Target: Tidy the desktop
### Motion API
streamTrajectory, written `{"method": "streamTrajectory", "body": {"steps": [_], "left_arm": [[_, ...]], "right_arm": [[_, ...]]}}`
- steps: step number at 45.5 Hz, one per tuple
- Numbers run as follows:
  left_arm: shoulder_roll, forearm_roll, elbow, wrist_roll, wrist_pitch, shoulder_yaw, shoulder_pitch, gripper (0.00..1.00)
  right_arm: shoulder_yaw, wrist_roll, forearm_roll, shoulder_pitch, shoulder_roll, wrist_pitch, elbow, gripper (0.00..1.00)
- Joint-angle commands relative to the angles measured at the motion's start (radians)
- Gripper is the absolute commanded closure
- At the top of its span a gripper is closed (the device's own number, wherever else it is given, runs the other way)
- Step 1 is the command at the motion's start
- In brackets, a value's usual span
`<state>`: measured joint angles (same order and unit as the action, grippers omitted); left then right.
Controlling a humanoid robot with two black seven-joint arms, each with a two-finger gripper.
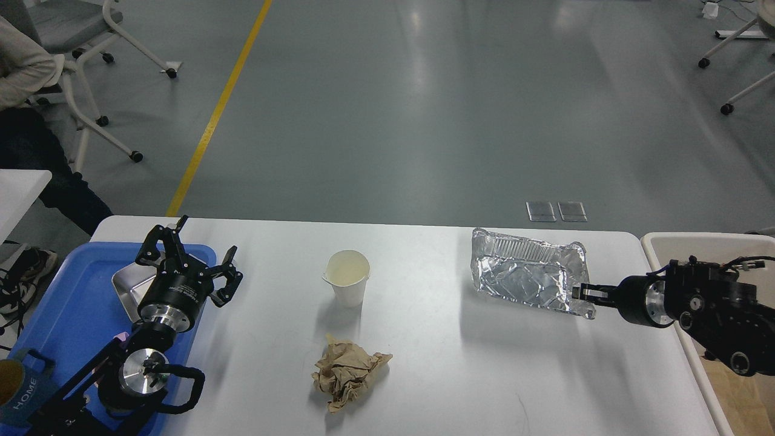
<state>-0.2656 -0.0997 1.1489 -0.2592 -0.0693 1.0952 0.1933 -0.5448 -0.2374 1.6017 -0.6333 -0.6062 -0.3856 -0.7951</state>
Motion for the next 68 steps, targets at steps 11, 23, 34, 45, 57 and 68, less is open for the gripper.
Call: {"method": "streamTrajectory", "body": {"steps": [11, 23, 34, 45, 57, 68], "left_arm": [[0.0, 0.0, 0.002, 0.0, 0.0, 0.0, 0.0, 0.03], [0.002, 0.0, 0.006, 0.0, 0.0, -0.002, 0.0, 0.03], [0.009, 0.0, 0.008, 0.0, 0.002, -0.002, 0.0, 0.03], [0.02, -0.005, 0.017, -0.002, 0.0, 0.003, -0.009, 0.03], [0.023, -0.006, 0.051, -0.029, -0.006, 0.02, -0.009, 0.03], [0.046, -0.006, 0.06, -0.078, -0.135, 0.075, -0.029, 0.03]], "right_arm": [[0.0, 0.003, -0.085, 0.017, -0.273, -0.03, -0.217, 1.0], [0.0, 0.003, -0.192, 0.017, -0.52, -0.036, -0.409, 1.0], [0.0, 0.006, -0.195, 0.007, -0.577, -0.058, -0.467, 1.0], [0.005, 0.015, -0.177, -0.005, -0.479, -0.059, -0.469, 1.0], [0.147, 0.024, -0.115, -0.155, -0.255, -0.059, -0.379, 1.0], [0.281, 0.024, -0.126, -0.286, -0.054, -0.059, -0.214, 1.0]]}}
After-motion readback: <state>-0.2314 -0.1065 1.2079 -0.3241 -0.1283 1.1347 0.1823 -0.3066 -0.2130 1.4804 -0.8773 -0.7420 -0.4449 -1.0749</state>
